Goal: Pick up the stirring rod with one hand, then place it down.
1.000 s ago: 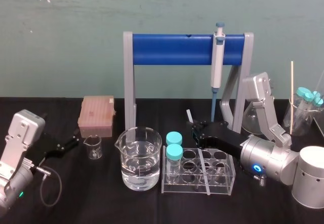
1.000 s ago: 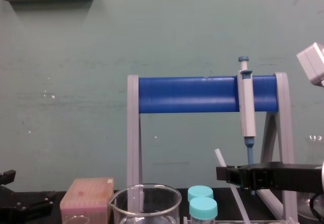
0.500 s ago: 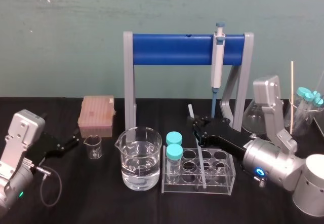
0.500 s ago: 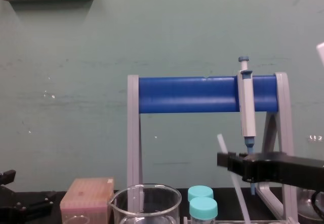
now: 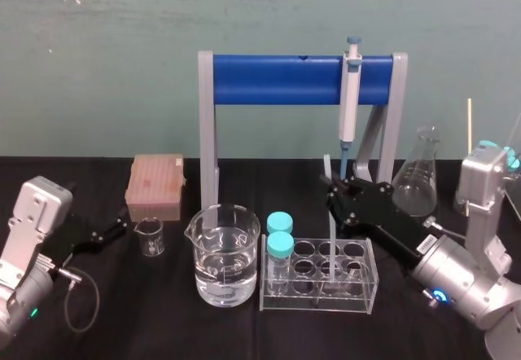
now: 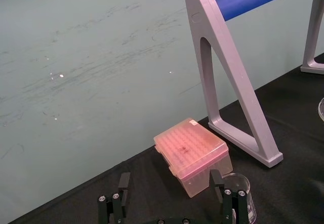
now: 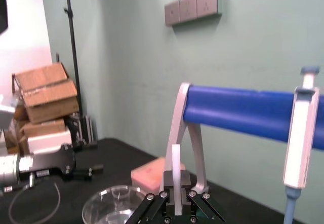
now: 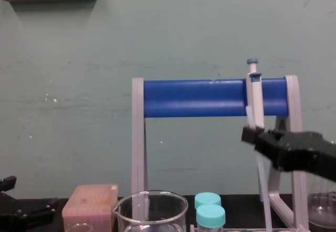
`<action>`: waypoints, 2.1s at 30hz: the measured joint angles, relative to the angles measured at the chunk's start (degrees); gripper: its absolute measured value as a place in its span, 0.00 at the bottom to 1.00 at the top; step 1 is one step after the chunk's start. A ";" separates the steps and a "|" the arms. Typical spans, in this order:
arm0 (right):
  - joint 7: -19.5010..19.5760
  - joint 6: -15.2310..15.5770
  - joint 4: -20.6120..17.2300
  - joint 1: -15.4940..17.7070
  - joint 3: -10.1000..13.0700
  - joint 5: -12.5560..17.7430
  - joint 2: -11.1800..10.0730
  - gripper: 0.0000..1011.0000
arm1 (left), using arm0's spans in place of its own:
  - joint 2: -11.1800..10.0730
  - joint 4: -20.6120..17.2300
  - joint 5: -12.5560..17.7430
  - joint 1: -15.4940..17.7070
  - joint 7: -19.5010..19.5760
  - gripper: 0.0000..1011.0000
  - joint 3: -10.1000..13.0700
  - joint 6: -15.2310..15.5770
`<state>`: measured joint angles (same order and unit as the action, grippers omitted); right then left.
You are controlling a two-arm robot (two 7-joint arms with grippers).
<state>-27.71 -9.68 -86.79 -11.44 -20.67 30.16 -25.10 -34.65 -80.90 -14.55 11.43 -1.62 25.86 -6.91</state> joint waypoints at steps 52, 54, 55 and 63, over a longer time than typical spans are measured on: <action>-1.90 -1.83 -7.68 -1.29 6.99 4.05 -0.46 0.07 | 0.00 0.00 0.00 0.00 0.00 0.99 0.00 0.00; -1.92 -1.82 -7.64 -1.29 6.97 4.05 -0.45 0.07 | 0.00 0.00 0.00 0.00 0.00 0.99 0.00 0.00; -1.93 -1.82 -7.62 -1.29 6.97 4.06 -0.45 0.07 | 0.00 0.00 0.00 0.00 0.00 0.99 0.00 0.00; -1.98 -1.64 -7.41 -1.42 6.80 4.14 -0.37 0.07 | 0.00 0.00 0.00 0.00 0.00 0.99 0.00 0.00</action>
<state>-29.70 -11.32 -94.20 -12.85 -13.87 34.30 -25.47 -34.65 -80.90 -14.55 11.43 -1.62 25.86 -6.91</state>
